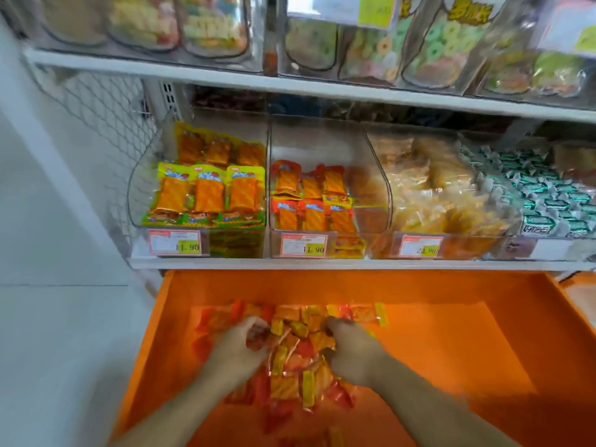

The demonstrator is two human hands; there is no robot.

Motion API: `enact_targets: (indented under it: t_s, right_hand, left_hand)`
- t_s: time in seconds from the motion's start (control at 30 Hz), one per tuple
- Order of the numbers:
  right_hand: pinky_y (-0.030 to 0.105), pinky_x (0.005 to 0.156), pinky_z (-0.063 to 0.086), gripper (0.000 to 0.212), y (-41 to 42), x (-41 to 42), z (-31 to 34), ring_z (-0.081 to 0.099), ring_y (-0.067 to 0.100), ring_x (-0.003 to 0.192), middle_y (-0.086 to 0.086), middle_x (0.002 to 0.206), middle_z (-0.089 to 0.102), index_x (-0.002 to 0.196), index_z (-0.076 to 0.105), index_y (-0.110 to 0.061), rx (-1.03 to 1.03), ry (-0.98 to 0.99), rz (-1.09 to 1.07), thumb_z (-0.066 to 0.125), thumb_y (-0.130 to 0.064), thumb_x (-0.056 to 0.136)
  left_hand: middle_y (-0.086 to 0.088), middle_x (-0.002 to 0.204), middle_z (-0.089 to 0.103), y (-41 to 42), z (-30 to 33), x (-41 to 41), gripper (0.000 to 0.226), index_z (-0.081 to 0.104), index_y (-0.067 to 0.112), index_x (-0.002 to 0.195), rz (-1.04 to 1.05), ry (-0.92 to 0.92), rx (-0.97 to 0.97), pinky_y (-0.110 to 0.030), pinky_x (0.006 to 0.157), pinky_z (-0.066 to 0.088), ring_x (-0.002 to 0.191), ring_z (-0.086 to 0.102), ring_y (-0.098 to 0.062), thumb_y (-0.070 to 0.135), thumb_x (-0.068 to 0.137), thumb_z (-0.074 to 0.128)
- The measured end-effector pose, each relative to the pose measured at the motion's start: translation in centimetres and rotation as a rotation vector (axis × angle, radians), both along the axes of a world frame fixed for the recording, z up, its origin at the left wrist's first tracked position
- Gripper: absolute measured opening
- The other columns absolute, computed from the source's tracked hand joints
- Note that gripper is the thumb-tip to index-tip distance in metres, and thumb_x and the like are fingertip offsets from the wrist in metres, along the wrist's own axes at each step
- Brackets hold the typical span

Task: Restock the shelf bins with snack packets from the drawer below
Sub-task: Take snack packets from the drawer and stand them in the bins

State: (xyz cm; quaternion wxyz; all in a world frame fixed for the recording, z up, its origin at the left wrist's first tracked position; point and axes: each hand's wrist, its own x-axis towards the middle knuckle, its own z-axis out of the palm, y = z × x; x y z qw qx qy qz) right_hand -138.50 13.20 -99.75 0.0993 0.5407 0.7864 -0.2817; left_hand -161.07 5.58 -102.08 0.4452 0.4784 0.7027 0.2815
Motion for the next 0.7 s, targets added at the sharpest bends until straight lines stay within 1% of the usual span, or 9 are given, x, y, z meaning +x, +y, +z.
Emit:
enact_targets:
  t_s: [0.03,0.1,0.2,0.3,0.4,0.47,0.53,0.6,0.7]
  right_hand:
    - [0.038,0.093,0.054,0.047,0.3,-0.4,-1.6,0.061,0.03,0.123,0.008,0.135,0.062,0.138,0.054,-0.02,-0.015,0.002,-0.023,0.062,-0.029,0.092]
    - [0.038,0.103,0.051,0.056,1.1,-1.6,-4.5,0.055,0.03,0.133,0.008,0.144,0.057,0.144,0.049,-0.02,-0.044,0.018,-0.064,0.062,-0.029,0.091]
    - [0.038,0.118,0.039,0.072,2.8,-3.8,-8.7,0.042,0.032,0.145,0.011,0.155,0.047,0.154,0.039,-0.017,-0.053,0.073,-0.081,0.062,-0.03,0.087]
    - [0.039,0.124,0.029,0.074,4.3,-5.6,-12.8,0.032,0.031,0.151,0.009,0.162,0.039,0.158,0.034,-0.019,0.001,0.087,-0.048,0.063,-0.036,0.092]
    - [0.042,0.125,0.029,0.077,5.3,-6.3,-16.2,0.027,0.029,0.155,0.0,0.168,0.031,0.161,0.03,-0.03,0.062,0.08,-0.03,0.063,-0.046,0.092]
    - [0.043,0.122,0.033,0.071,5.5,-6.4,-17.3,0.033,0.028,0.152,-0.002,0.163,0.039,0.156,0.036,-0.036,0.09,0.065,-0.022,0.064,-0.044,0.091]
    - [0.04,0.115,0.04,0.062,5.2,-6.4,-17.5,0.045,0.028,0.141,-0.002,0.15,0.051,0.147,0.047,-0.034,0.148,0.065,-0.029,0.069,-0.037,0.089]
    - [0.04,0.109,0.043,0.054,4.5,-6.4,-17.0,0.05,0.029,0.132,0.001,0.141,0.058,0.142,0.052,-0.028,0.205,0.043,-0.026,0.069,-0.033,0.091]
    - [0.04,0.098,0.049,0.04,3.8,-6.2,-15.4,0.057,0.033,0.121,0.007,0.127,0.066,0.135,0.057,-0.023,0.195,0.056,-0.033,0.063,-0.031,0.096]
  left_hand:
    - [0.018,0.105,0.069,0.5,-1.4,-0.6,0.028,0.064,0.03,0.107,-0.042,0.051,-0.011,-0.014,0.087,0.048,0.096,0.061,0.009,0.021,0.086,0.08]
    - [0.018,0.12,0.065,2.0,-3.8,-1.7,0.039,0.06,0.033,0.122,-0.076,0.184,-0.024,-0.006,0.091,0.042,0.11,0.061,0.003,0.018,0.089,0.075]
    - [0.005,0.154,0.049,4.8,-7.3,-2.9,0.061,0.05,0.027,0.148,-0.128,0.419,0.0,-0.026,0.121,0.03,0.144,0.042,-0.015,0.017,0.091,0.069]
    - [0.008,0.161,0.04,7.0,-10.0,-3.8,0.064,0.044,0.027,0.154,-0.209,0.523,0.015,-0.028,0.123,0.024,0.149,0.036,-0.014,0.021,0.094,0.066]
    - [0.006,0.161,0.041,7.9,-12.4,-4.6,0.061,0.046,0.027,0.153,-0.309,0.603,0.0,-0.032,0.123,0.023,0.149,0.036,-0.017,0.024,0.095,0.066]
    - [0.007,0.156,0.048,8.0,-13.3,-4.9,0.056,0.052,0.027,0.148,-0.324,0.645,0.017,-0.036,0.121,0.029,0.145,0.042,-0.02,0.023,0.094,0.068]
    - [0.008,0.146,0.057,7.9,-13.6,-4.9,0.046,0.06,0.028,0.138,-0.353,0.744,0.055,-0.039,0.115,0.038,0.135,0.05,-0.023,0.025,0.093,0.069]
    - [0.005,0.135,0.066,7.6,-13.4,-4.7,0.036,0.066,0.026,0.127,-0.398,0.858,0.095,-0.04,0.105,0.045,0.125,0.057,-0.025,0.026,0.092,0.069]
    - [-0.001,0.117,0.072,7.0,-12.0,-4.6,0.021,0.064,0.024,0.116,-0.434,0.917,0.106,-0.038,0.095,0.049,0.116,0.062,-0.026,0.023,0.095,0.061]
